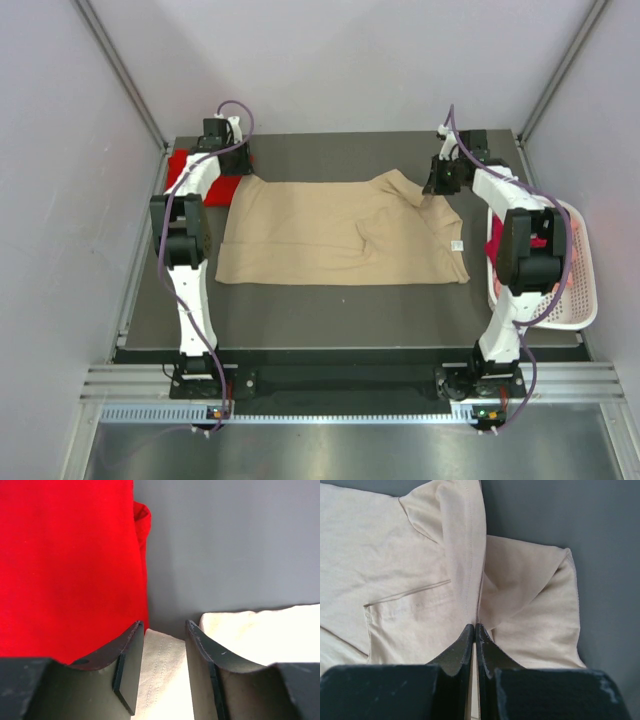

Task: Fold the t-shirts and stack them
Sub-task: Fold the tshirt

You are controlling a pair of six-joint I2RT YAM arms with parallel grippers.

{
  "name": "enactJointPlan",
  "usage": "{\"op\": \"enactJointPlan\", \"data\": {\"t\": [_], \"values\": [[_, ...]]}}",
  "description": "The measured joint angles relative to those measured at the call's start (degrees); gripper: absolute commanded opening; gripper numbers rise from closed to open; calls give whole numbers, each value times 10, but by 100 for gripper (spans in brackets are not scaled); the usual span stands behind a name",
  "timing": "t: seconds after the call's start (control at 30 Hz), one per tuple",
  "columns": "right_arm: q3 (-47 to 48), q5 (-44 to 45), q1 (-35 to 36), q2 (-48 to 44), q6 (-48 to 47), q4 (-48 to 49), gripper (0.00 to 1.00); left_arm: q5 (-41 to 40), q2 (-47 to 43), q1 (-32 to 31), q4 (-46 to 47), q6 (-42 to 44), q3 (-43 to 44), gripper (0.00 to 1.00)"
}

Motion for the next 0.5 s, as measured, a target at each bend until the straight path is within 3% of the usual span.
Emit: {"op": "enactJointPlan", "data": {"t": [0.4, 0.5], "values": [[0, 3, 0, 0, -4, 0, 0, -28, 12, -1, -1, 0, 0, 43], [0, 3, 0, 0, -5, 0, 0, -33, 16, -2, -1, 0, 0, 35]]}}
